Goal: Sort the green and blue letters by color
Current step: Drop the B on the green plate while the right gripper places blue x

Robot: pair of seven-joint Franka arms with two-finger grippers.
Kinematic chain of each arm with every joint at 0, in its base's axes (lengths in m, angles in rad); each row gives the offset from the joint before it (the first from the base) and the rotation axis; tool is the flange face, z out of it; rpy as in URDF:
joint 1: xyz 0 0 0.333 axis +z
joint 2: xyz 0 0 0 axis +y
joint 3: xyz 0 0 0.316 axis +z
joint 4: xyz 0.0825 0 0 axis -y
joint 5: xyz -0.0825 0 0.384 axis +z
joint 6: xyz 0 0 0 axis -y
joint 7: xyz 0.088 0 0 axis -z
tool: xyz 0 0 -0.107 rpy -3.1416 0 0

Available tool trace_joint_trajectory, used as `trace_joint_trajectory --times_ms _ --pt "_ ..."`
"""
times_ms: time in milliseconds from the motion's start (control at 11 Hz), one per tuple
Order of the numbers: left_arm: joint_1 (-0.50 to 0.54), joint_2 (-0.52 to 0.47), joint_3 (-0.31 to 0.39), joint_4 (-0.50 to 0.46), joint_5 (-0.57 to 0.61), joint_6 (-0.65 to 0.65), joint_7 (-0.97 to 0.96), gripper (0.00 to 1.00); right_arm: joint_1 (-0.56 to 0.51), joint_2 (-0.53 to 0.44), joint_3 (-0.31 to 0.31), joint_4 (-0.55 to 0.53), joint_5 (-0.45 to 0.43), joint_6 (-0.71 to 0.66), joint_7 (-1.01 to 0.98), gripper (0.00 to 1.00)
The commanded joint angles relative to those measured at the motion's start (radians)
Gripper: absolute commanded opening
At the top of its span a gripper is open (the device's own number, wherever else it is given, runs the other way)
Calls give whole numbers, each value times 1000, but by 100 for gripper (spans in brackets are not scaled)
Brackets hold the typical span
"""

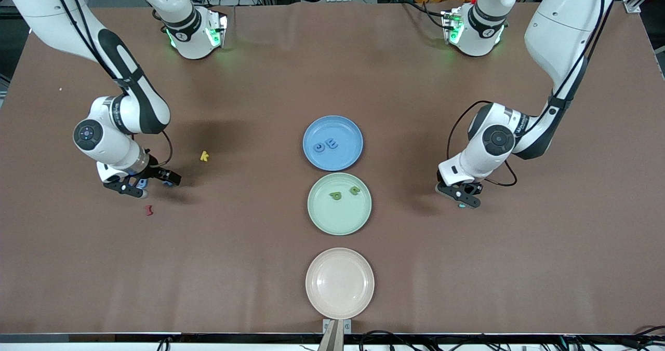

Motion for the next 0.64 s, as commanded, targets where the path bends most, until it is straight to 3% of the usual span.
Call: trace_joint_trajectory --times_ms 0,91,364,545 --pt "3 11 -2 25 25 12 5 6 -20 -6 10 -24 -17 36 0 76" --pt "2 3 -5 30 23 12 1 1 -19 5 10 -25 -17 52 3 70" --pt "-6 -5 -69 92 8 1 -36 1 -19 22 10 -28 -17 73 3 50" --pt "-20 12 -121 146 -12 1 -132 1 -19 22 10 -27 -17 72 8 23"
